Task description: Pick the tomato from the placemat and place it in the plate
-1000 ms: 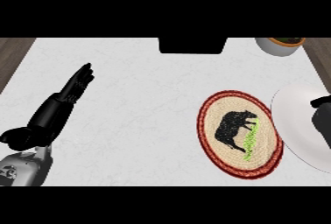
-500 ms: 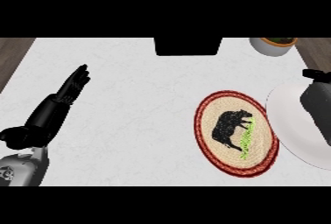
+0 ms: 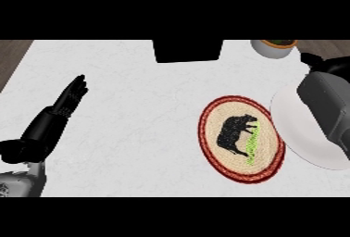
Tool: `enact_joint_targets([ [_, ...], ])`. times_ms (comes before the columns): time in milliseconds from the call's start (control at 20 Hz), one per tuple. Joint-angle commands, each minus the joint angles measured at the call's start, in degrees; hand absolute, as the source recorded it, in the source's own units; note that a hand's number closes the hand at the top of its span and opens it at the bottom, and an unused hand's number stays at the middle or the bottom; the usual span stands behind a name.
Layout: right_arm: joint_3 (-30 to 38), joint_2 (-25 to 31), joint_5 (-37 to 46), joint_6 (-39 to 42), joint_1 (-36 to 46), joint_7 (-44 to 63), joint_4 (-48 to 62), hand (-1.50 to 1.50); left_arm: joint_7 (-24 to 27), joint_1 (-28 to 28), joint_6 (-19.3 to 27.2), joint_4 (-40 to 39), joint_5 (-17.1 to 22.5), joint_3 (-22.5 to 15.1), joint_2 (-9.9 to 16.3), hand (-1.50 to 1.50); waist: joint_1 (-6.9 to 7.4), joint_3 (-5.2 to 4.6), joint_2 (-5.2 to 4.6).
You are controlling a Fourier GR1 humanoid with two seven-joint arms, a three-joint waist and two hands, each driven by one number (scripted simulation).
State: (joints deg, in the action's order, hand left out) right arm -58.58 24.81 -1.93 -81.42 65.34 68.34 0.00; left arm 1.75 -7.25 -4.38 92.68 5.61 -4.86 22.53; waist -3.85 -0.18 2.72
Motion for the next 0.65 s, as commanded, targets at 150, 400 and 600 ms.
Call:
enact_joint_targets([
  [150,-0.76,-5.72,1.23,-4.35,1.14,1.13,0.00,-1.50,0.37,1.86,1.32,-0.06,-0.38,0.91,-0.49,0.00,-2.62,-0.10,0.89],
  [400,-1.11,-8.09,1.95,-4.41,0.77,1.50,0.00,-1.50,0.59,3.84,0.63,1.46,-0.04,0.98,-0.07,0.00,-2.87,-0.09,1.07],
  [600,-1.39,-10.79,2.51,-4.44,2.61,1.56,0.00,-1.50,-0.07,2.68,0.95,1.66,-0.11,2.22,0.76,0.00,-3.38,-0.03,1.07],
])
